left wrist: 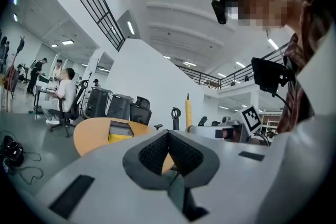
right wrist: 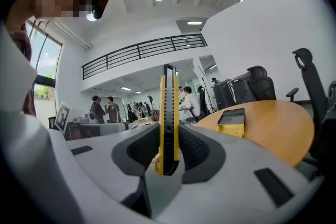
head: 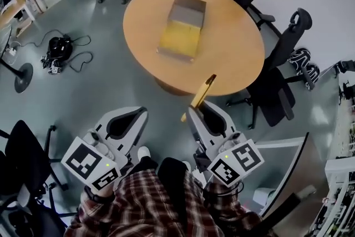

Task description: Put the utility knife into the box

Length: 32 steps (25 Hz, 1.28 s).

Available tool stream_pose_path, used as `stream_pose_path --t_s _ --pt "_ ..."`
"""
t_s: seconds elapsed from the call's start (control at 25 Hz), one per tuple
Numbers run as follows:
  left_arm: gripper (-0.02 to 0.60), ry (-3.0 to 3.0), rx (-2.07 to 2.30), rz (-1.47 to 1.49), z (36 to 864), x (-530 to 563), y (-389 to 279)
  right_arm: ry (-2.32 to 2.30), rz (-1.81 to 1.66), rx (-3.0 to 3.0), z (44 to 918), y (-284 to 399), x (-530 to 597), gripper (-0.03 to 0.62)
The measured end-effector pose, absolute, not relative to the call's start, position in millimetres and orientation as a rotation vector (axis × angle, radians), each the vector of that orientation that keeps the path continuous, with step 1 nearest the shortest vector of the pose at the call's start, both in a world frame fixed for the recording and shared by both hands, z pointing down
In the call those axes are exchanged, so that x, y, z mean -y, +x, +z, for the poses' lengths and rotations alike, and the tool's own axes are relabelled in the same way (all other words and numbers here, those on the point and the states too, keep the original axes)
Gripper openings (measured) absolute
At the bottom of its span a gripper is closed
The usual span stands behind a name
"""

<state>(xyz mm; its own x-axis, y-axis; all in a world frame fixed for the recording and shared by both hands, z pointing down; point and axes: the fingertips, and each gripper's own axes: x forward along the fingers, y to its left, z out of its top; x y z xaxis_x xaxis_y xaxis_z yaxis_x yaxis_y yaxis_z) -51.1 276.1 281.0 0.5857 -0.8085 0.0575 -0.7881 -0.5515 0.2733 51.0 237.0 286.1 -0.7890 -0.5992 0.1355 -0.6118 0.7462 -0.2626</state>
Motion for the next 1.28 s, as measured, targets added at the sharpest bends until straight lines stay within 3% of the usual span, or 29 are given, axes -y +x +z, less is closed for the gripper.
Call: stream_pose_path --t_s 0.36,1.28 --pt "0.01 2.535 1.206 -0.111 296.0 -211.9 -84.6 1.119 0.51 2.815 298.8 23.8 -178.6 0.123" --pt "0.009 2.565 1.185 -0.111 271.1 46.9 -72.4 1.163 0.483 2.809 282.0 43.1 79.0 0.123"
